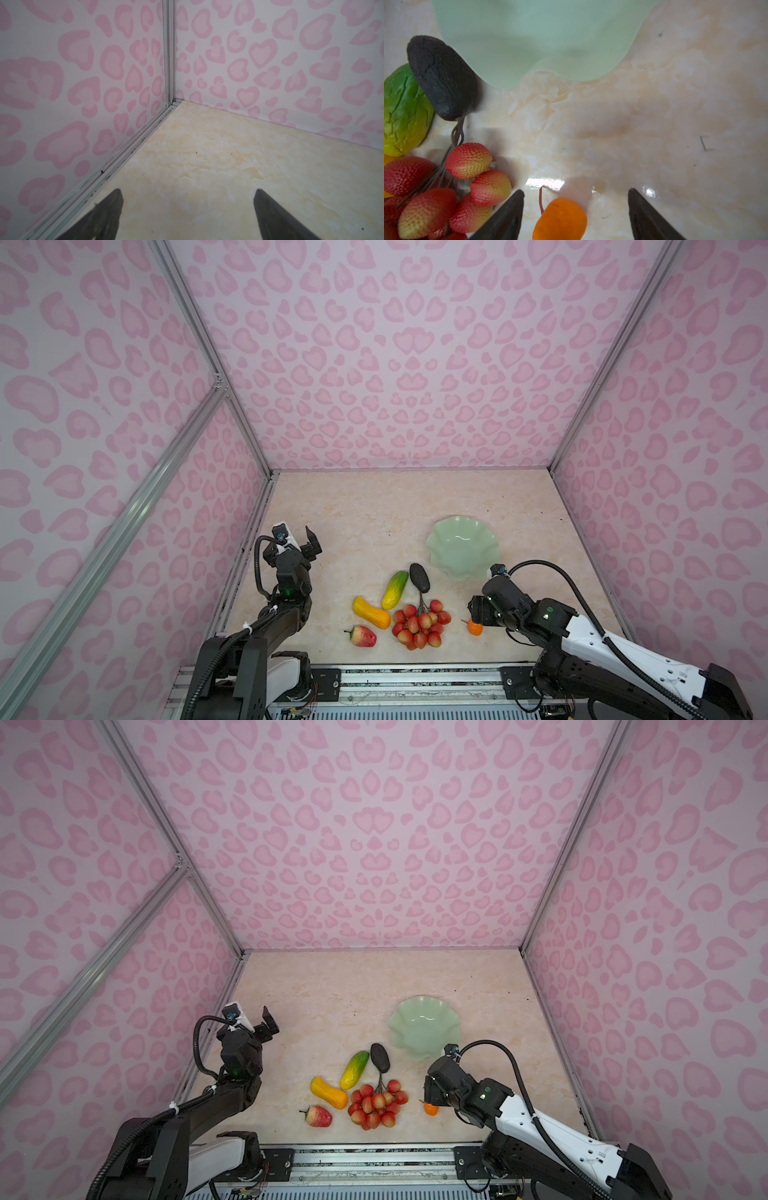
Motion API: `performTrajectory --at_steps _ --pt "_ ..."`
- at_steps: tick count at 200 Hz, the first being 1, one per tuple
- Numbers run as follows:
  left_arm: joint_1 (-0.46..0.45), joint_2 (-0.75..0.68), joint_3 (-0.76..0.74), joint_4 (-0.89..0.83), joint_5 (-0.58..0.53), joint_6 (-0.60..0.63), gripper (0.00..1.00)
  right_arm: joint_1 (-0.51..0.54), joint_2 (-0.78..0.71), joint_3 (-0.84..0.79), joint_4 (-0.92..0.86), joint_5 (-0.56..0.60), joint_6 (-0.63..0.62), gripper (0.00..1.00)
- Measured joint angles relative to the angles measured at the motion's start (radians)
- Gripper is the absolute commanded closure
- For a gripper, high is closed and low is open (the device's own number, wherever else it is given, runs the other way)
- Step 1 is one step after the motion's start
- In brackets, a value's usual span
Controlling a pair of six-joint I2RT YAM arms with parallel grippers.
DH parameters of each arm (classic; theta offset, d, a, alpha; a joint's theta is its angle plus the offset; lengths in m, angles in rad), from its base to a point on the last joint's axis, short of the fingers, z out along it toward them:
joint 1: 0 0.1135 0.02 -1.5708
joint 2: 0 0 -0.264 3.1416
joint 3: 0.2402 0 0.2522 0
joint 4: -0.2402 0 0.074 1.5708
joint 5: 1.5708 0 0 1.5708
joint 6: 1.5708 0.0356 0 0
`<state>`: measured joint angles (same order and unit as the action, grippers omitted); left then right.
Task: Place and organize the fake fruits in the fruit bowl
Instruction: 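Reach the right gripper down and grasp the small orange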
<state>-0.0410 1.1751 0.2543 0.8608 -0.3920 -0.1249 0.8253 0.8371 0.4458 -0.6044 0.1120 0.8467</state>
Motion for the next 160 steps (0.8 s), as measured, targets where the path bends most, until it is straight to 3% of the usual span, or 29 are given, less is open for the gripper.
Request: performTrajectory --at_steps 82,134,160 --pt "0.000 -0.001 0.015 -0.020 0.000 -0.007 0.01 0.063 0.056 -0.051 0.070 -0.046 0.111 0.35" --pt "0.000 -0.001 0.024 -0.051 0.000 -0.008 0.01 0.089 0.128 -0.047 0.109 -0.060 0.129 0.67" --pt "0.000 0.000 0.030 -0.057 0.000 -0.011 0.01 0.091 0.130 -0.021 0.090 -0.049 0.114 0.73"
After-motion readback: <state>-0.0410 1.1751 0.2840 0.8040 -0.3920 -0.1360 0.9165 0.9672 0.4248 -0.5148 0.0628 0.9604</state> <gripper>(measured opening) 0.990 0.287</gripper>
